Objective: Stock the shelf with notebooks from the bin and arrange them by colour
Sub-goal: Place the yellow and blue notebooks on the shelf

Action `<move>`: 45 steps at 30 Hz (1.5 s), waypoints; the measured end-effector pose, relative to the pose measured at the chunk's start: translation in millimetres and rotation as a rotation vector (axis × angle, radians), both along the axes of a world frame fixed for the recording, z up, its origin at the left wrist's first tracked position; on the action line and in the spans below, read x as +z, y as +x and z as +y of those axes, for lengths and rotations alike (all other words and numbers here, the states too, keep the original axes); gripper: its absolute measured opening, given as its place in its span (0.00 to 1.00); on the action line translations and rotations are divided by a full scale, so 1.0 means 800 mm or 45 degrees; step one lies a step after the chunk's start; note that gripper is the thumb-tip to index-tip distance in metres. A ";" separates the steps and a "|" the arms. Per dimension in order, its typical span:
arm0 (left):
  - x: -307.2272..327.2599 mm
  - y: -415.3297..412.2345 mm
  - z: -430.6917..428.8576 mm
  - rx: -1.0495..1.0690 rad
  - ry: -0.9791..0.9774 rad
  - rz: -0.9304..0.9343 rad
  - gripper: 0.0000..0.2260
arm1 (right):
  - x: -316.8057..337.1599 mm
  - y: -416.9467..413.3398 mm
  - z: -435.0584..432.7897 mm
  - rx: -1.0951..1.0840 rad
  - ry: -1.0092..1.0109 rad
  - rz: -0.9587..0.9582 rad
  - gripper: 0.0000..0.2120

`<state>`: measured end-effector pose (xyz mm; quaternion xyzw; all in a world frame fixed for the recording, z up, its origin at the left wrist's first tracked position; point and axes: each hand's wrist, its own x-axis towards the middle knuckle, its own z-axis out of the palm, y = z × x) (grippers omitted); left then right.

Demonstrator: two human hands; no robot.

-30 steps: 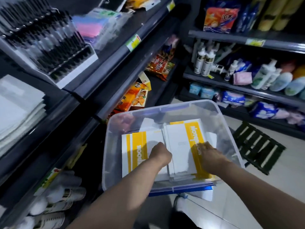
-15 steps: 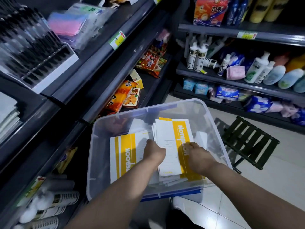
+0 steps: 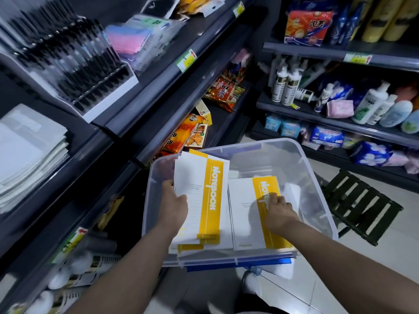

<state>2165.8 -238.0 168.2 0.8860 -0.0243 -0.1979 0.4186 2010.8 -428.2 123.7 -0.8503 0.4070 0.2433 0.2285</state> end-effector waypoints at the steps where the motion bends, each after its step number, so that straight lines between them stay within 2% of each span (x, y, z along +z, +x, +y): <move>1: 0.000 -0.001 0.002 -0.003 0.010 0.003 0.16 | 0.001 0.003 0.002 -0.049 0.004 -0.007 0.33; 6: -0.003 -0.010 0.006 -0.041 0.064 0.064 0.16 | 0.001 0.012 0.003 -0.294 0.013 -0.071 0.37; 8: -0.005 -0.014 0.006 -0.063 0.082 0.072 0.15 | 0.000 0.013 0.001 -0.359 0.018 -0.100 0.33; 10: -0.003 -0.017 0.005 -0.068 0.082 0.081 0.14 | -0.001 0.012 0.002 -0.320 0.000 -0.089 0.28; 12: -0.001 -0.018 0.003 -0.081 0.087 0.072 0.14 | -0.002 0.011 0.003 -0.281 -0.033 -0.095 0.28; 16: 0.004 -0.020 0.003 -0.132 0.151 0.037 0.13 | -0.003 0.009 0.006 -0.371 0.132 -0.271 0.37; 19: 0.006 -0.017 0.004 -0.185 0.202 0.014 0.13 | -0.002 0.006 0.009 -0.303 0.238 -0.304 0.41; 23: 0.023 -0.010 0.003 -0.269 0.151 0.013 0.13 | 0.016 0.000 0.005 -0.189 0.195 -0.457 0.35; 26: 0.040 -0.002 0.007 -0.343 0.142 -0.076 0.16 | 0.036 -0.006 0.003 -0.069 0.125 -0.548 0.33; 28: 0.054 0.005 0.013 -0.340 0.003 -0.159 0.18 | 0.050 -0.012 0.003 -0.022 0.086 -0.646 0.34; 31: 0.079 0.018 0.022 -0.182 -0.287 -0.193 0.18 | 0.075 -0.019 -0.001 -0.023 0.131 -0.939 0.35; 36: 0.133 0.040 0.039 0.158 -0.546 -0.365 0.16 | 0.134 0.002 -0.003 -0.059 0.471 -1.404 0.36; 41: 0.201 0.046 0.095 0.471 -0.662 -0.615 0.15 | 0.180 0.048 0.030 -0.042 0.736 -1.651 0.36; 45: 0.243 0.038 0.171 0.718 -0.684 -0.728 0.14 | 0.222 0.091 0.081 0.103 0.794 -1.755 0.37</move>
